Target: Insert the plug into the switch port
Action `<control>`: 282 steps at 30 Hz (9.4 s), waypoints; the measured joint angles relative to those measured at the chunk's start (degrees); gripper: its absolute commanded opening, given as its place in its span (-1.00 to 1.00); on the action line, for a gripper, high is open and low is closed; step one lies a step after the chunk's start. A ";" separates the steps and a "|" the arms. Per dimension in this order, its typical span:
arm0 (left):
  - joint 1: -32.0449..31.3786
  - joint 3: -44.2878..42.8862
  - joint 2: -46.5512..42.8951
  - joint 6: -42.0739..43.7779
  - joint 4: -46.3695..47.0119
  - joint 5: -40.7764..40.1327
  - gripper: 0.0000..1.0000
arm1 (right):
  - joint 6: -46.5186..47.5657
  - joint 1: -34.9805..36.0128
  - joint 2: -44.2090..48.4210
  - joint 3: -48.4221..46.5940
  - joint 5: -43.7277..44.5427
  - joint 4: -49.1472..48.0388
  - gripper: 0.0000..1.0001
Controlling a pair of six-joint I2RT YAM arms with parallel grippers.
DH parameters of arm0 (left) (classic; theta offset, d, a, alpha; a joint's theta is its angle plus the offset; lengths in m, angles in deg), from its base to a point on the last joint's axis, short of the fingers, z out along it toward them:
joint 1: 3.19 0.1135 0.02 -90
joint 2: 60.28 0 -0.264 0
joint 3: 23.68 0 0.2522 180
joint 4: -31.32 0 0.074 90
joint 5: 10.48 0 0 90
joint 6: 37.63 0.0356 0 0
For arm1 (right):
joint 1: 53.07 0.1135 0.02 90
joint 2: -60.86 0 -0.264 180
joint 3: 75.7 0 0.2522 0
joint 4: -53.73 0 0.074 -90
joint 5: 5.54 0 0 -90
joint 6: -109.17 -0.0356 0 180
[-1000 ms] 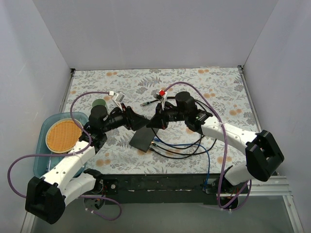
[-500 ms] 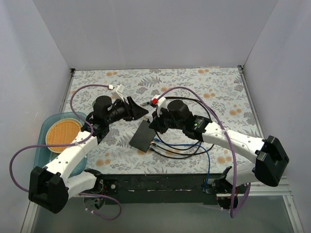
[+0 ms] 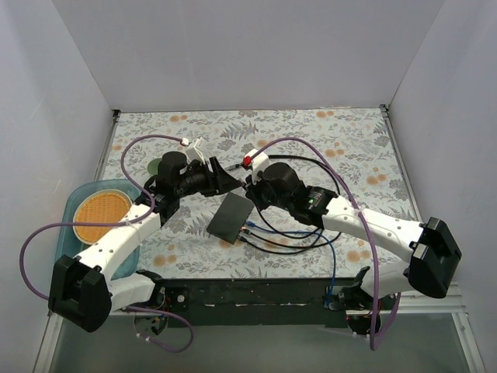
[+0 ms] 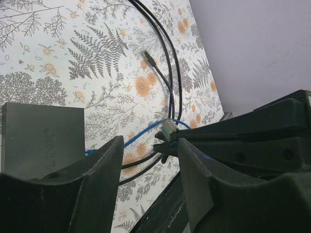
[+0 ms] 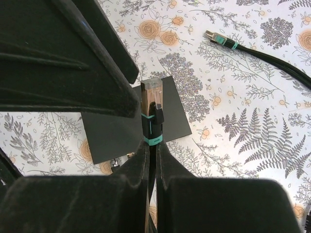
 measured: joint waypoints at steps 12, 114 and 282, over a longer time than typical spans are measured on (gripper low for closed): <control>-1.38 -0.02 2.51 -1.81 1.38 -0.39 -0.11 | 0.50 1.49 -0.20 -0.57 1.90 0.92 -0.97; 6.45 7.82 19.54 1.20 6.10 -8.24 0.78 | 10.08 -7.15 -9.53 8.15 -2.25 6.82 -0.97; -2.89 4.11 25.35 6.58 6.84 -12.90 -0.16 | 16.76 1.62 -22.99 -1.66 7.02 10.80 -0.97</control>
